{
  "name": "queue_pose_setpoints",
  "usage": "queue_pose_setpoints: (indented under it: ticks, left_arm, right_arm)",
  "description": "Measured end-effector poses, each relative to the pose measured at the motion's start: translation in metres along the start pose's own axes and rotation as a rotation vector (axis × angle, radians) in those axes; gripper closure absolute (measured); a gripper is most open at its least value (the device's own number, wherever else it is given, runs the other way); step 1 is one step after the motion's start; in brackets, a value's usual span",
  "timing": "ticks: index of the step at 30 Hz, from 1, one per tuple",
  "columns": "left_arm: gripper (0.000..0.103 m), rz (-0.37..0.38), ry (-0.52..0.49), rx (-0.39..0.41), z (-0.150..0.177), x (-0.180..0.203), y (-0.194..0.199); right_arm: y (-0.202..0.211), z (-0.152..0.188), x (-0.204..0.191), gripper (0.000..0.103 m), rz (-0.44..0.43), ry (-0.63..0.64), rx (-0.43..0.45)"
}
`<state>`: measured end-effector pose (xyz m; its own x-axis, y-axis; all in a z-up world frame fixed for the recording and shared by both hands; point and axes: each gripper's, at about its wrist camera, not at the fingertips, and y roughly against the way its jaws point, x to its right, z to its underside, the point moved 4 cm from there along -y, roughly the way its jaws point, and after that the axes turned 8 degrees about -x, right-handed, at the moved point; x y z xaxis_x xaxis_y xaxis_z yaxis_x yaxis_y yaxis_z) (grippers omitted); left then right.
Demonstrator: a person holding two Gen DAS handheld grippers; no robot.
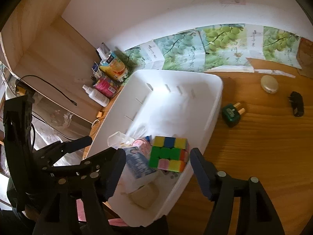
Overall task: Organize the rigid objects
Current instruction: 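Lower and release the floss box with the left gripper while the right releases the cube into the tray, then move the left gripper toward the green jar while the right moves to the black charger plug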
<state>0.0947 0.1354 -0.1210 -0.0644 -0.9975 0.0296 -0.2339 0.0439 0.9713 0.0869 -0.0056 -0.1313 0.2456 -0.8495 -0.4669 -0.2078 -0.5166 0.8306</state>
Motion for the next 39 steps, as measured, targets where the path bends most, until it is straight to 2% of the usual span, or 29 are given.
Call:
queue_pose_setpoints:
  ticks: [11,17,29,35,39]
  left_arm:
    - [0.024,0.004,0.036,0.043,-0.003,0.045,0.009]
    - [0.024,0.013,0.033,0.086,-0.007,0.082,0.018]
    - [0.024,-0.047,-0.080,0.161,-0.024,0.164,0.019]
    - [0.024,-0.104,-0.152,0.142,-0.041,0.191,0.007]
    - [0.024,-0.136,-0.214,0.090,-0.055,0.205,-0.007]
  right_arm:
    - [0.025,0.011,0.041,0.032,0.018,0.015,0.006]
    - [0.045,0.012,0.070,0.032,0.022,0.033,0.024]
    - [0.091,0.011,0.138,0.032,0.065,0.105,0.139]
    - [0.103,0.007,0.178,0.032,0.124,0.143,0.225]
    - [0.105,0.002,0.203,0.032,0.165,0.162,0.286]
